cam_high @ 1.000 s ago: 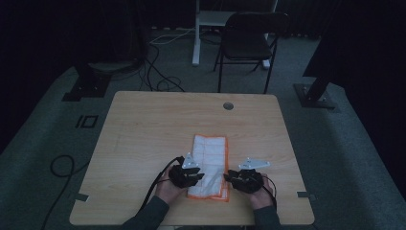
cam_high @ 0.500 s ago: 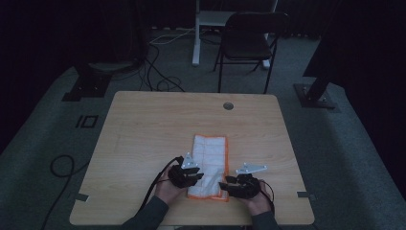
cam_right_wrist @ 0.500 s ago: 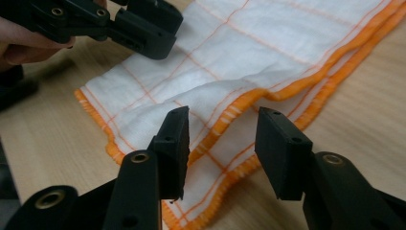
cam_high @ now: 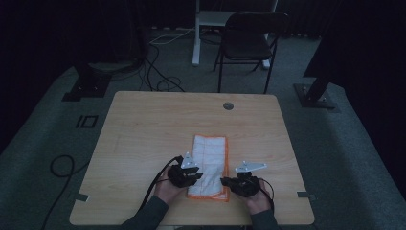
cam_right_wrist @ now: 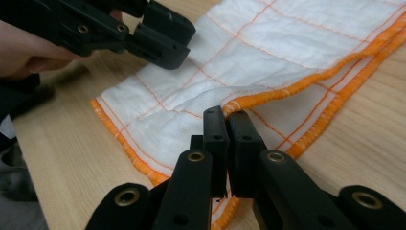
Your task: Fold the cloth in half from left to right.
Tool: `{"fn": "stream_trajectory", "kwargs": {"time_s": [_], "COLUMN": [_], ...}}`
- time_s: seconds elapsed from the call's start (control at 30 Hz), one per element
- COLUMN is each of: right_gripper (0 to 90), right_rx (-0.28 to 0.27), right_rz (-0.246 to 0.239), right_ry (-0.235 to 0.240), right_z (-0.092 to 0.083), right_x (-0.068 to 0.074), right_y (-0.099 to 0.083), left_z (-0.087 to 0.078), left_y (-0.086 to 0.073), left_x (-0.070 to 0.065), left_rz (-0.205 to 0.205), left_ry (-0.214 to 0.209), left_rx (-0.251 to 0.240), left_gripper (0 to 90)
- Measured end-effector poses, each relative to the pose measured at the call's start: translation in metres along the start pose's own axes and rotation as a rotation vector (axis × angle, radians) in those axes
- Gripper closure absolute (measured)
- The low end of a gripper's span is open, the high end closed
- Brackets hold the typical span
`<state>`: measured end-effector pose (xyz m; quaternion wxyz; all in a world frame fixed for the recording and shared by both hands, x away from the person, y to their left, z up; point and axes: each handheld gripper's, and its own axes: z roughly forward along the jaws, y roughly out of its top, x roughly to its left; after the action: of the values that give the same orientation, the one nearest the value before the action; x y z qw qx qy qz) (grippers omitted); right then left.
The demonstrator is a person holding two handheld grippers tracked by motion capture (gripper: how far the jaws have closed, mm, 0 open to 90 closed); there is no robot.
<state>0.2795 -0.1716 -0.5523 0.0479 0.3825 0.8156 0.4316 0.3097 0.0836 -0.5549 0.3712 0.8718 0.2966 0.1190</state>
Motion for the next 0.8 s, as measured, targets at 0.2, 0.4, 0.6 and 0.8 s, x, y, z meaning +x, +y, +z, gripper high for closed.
{"fn": "stream_trajectory", "kwargs": {"time_s": [0.2,0.4,0.6,0.8], "right_gripper": [83.0,74.7,68.5,66.5], "right_rx": [-0.002,-0.007,-0.030,-0.056], "right_rz": [-0.001,-0.020,-0.038,-0.037], "right_ry": [-0.005,-0.040,-0.096,-0.145], "right_z": [-0.010,-0.017,-0.013,-0.006], "right_x": [0.000,-0.001,-0.002,-0.007], "right_y": [0.003,0.002,0.003,0.008], "left_z": [0.000,0.001,0.001,0.000], "left_y": [0.000,0.000,0.000,0.001], "left_x": [0.000,0.000,0.001,0.007], "left_rz": [-0.003,-0.001,-0.003,-0.014], "left_ry": [0.002,0.005,0.012,0.026], "left_rx": [-0.001,-0.001,-0.004,-0.015], "left_gripper": [70.1,70.1,69.3,66.6]}}
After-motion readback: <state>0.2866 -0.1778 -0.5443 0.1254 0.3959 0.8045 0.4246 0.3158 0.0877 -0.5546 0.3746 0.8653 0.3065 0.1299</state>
